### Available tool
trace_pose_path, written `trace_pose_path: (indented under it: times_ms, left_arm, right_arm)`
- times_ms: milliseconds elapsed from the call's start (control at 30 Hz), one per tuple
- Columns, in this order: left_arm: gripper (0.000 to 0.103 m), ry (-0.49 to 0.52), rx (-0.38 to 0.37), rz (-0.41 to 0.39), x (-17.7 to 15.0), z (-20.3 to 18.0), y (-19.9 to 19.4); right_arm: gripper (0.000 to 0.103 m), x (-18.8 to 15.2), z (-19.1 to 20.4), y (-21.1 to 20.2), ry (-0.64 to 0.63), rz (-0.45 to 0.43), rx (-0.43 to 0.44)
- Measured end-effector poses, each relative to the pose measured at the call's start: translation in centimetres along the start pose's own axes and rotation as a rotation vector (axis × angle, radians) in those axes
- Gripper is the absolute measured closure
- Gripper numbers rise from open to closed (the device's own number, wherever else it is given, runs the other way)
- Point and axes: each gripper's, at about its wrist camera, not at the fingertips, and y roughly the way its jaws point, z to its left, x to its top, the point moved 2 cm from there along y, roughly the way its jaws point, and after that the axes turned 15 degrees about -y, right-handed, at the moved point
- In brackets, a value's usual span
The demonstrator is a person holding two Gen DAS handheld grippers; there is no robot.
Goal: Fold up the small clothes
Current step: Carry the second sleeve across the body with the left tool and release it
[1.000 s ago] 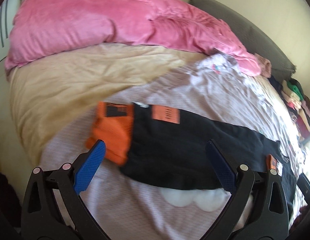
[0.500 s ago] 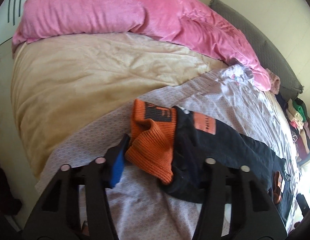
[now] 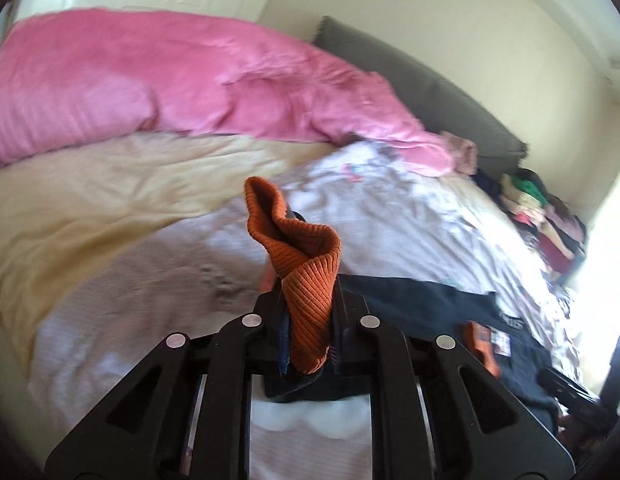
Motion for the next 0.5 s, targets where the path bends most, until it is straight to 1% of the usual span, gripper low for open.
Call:
trace_pose_path:
  times_ms: [133,200,300,400,500]
  left_arm:
    - [0.095,0.036,-0.103,0.02,-1.2,-3.7,-0.7]
    - [0.095,0.056,-0.132,0.032,-1.9,-5.4,-0.8]
    - [0.095,0.079,-0.166,0.052,-2.8,-7.3,-0.9]
    - [0.095,0.103,-0.2,0.091,-4.2,-9.6,-0.5]
    - [0.095,0.133,-0.218,0.116,-5.3,-11.5,-0.4]
  right_arm:
    - [0.006,-1.4,-2.4,-1.4,0.046,-0.004,-0.025]
    - [0.006,-2.2,-3.7,-2.1,0.076,-0.009,-0.036]
    - [0.006,-3.1,-5.3,-3.0,0.116,-0.016,-0.052]
    - [0.006,-3.7,-6.7,-3.6,0.149,-0.024,-0.057]
    - [0.006,-4.4,-7.8,-4.2,0.176,-0.035,-0.054]
